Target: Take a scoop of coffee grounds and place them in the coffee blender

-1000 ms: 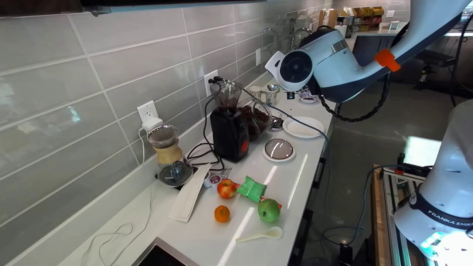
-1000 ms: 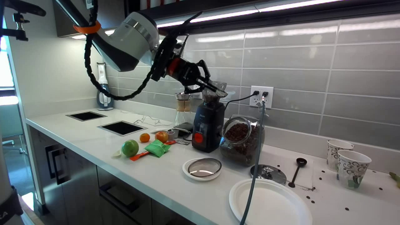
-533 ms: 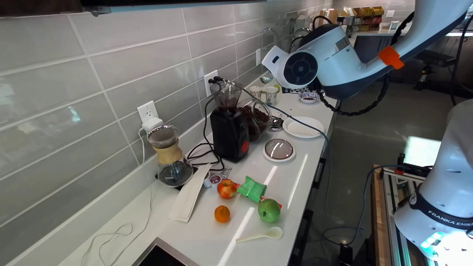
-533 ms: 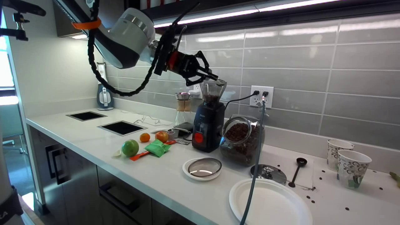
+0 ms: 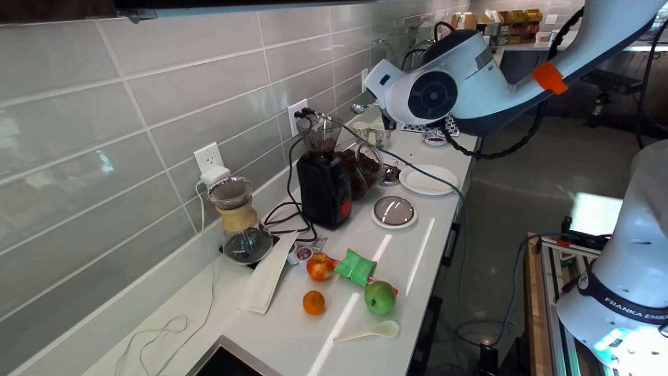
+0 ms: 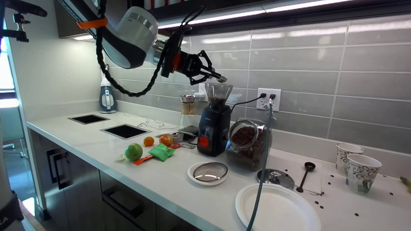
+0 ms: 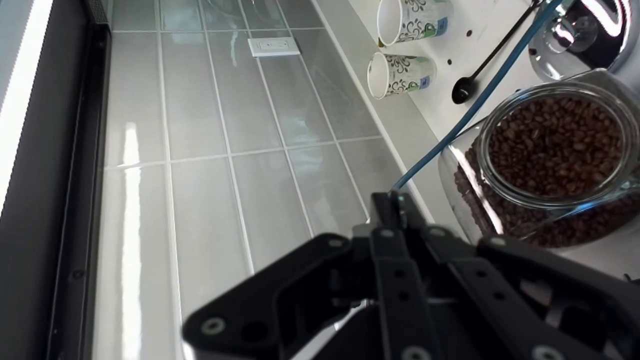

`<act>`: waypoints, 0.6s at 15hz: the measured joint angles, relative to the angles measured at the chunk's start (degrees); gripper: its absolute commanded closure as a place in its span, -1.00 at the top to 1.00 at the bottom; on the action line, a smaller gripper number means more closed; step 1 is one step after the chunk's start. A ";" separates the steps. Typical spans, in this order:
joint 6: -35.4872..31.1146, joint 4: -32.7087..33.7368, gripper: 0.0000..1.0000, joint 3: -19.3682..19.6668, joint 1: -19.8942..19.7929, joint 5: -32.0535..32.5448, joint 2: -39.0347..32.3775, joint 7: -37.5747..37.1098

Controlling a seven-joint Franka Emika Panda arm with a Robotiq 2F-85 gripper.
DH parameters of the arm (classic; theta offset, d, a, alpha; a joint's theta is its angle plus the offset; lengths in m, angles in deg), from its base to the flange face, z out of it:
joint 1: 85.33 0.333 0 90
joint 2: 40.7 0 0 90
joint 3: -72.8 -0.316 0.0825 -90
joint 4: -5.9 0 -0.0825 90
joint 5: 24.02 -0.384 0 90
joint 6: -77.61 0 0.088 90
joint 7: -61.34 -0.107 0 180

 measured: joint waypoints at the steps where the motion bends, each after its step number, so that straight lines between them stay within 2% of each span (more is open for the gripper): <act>1: 0.00 0.01 -0.92 0.01 0.00 0.02 -0.03 -0.07; 6: -0.04 0.04 -0.98 0.02 0.01 0.02 -0.09 -0.26; 9: -2.46 0.71 -0.98 0.53 0.01 -0.01 -0.42 -0.23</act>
